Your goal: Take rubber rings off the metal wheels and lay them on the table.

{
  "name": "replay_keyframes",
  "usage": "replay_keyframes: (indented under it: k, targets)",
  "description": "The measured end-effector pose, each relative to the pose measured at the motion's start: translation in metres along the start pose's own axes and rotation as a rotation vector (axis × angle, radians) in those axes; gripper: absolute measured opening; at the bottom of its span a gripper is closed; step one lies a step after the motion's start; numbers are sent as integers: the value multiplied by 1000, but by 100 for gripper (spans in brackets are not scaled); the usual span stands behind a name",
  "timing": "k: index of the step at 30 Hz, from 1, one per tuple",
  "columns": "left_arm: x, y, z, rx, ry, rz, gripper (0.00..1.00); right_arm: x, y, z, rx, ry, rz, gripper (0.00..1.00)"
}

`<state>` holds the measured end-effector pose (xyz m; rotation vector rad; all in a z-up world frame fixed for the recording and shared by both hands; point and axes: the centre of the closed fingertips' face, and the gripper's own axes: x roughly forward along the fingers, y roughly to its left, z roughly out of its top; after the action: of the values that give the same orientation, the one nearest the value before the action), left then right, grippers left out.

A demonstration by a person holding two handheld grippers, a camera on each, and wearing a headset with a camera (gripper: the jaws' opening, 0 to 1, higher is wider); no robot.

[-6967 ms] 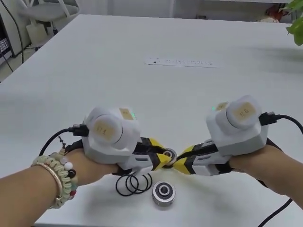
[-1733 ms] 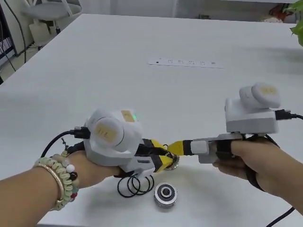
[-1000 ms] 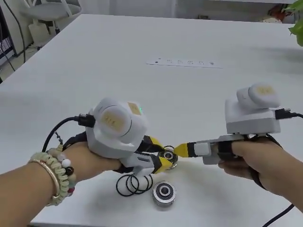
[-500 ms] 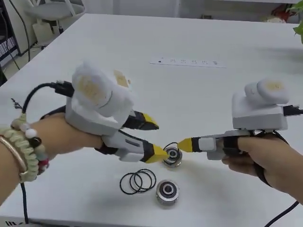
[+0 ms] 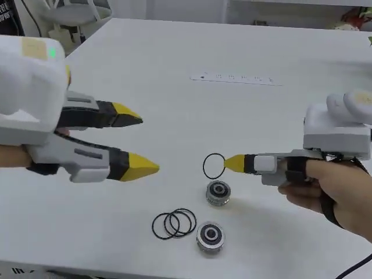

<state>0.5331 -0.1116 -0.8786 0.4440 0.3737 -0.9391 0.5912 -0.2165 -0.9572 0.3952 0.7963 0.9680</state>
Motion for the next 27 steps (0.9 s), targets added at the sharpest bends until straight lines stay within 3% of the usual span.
replay_keyframes:
  k: [4, 11, 16, 19, 27]
  targets:
    - [-18, -3, -9, -32, -14, 34, 52, 2, 9, -2, -6, 5, 18, 0]
    - [-32, -11, -29, -96, -14, 64, 58, 8, 24, -7, -28, 28, 54, 0]
    - [-35, -16, -44, -142, -2, 85, 66, 14, 39, -13, -45, 52, 94, 0]
    - [-34, -23, -51, -162, 4, 79, 66, 21, 51, -22, -46, 78, 124, 0]
    - [-30, -29, -57, -180, 10, 78, 67, 37, 80, -47, -91, 161, 186, 0]
